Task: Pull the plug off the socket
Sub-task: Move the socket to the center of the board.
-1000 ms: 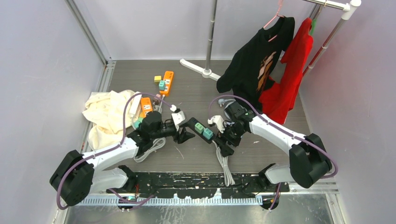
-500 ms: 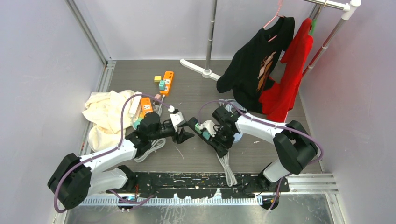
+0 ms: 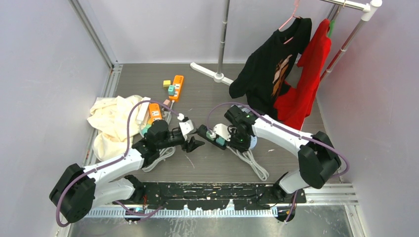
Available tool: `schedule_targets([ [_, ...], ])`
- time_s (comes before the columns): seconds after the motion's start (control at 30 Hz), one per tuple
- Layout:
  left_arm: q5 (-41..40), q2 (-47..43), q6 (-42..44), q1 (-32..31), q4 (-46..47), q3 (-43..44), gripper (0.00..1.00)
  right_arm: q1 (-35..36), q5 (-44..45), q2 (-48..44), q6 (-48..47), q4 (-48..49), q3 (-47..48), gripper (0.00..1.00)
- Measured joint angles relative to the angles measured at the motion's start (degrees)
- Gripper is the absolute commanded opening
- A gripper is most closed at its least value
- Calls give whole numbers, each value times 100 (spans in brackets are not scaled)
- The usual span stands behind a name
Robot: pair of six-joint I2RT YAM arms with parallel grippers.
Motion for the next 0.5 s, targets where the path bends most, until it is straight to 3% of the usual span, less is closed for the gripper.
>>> schedule_targets([
  [0.2,15,-4,26,0,-2,-7,56,11,719,-348,-1397,0,-271,17],
  [0.37,15,-42,50,0,9,-83,57,31,951,-866,-2299,-63,-896,52],
  [0.5,70,-74,160,-13,74,-203,57,9,868,-1040,-2411,-393,-892,61],
])
